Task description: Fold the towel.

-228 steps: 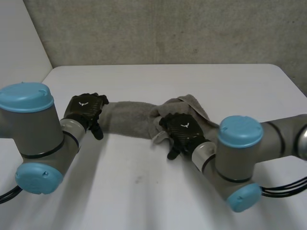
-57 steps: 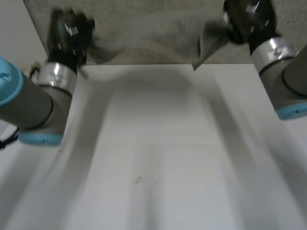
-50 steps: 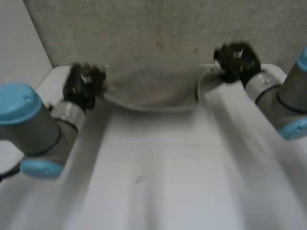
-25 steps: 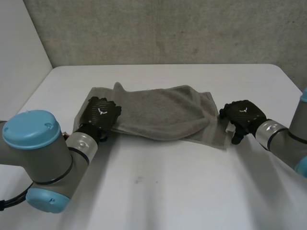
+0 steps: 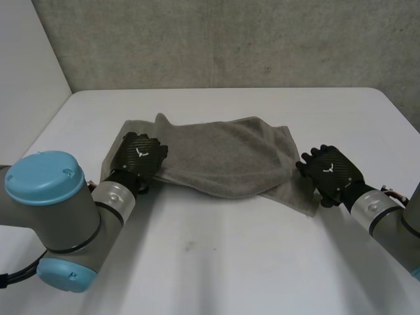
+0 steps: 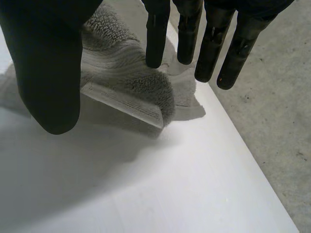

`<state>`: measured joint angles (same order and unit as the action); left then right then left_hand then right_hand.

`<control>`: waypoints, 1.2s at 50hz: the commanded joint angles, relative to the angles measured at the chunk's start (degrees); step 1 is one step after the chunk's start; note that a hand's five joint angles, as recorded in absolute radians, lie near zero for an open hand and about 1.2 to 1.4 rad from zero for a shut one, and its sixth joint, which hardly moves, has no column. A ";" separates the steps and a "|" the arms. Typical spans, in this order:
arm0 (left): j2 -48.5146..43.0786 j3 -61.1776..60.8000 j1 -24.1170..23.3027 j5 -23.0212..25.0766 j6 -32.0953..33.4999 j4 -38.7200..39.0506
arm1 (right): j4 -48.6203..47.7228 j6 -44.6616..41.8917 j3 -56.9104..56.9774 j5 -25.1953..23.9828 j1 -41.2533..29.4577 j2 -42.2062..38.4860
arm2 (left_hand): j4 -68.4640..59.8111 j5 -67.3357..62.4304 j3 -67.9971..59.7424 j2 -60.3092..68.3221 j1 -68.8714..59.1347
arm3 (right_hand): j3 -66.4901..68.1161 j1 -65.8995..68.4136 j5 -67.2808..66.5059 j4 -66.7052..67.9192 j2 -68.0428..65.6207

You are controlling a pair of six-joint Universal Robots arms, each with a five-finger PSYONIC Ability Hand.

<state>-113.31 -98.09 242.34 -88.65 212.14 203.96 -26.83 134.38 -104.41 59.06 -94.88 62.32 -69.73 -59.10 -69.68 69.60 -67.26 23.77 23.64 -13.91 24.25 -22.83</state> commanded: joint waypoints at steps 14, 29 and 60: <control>0.28 0.18 -0.29 -0.03 -2.87 -0.14 | 4.95 -3.15 -1.49 -6.32 2.15 -0.01 | -10.27 -10.90 -10.32 10.40 -12.74 | 5.99 6.13 -5.85 5.52 -6.94; 0.19 0.09 -0.29 0.06 -2.78 -0.14 | 5.65 1.58 -0.35 -5.97 2.15 -0.89 | -10.27 -10.90 -10.32 10.40 -12.74 | 17.43 17.57 -17.29 16.95 -18.37; 0.02 0.00 -0.29 0.15 -2.69 -0.14 | 14.00 5.19 4.57 -5.44 1.36 -3.35 | -10.27 -10.90 -10.32 10.40 -12.74 | 11.04 11.18 -10.90 10.56 -11.98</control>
<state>-113.29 -98.09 242.09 -88.50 209.45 203.82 -12.88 139.49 -100.51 53.38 -93.52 59.63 -69.73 -59.10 -69.68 69.60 -67.26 31.93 33.80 -22.09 32.18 -32.97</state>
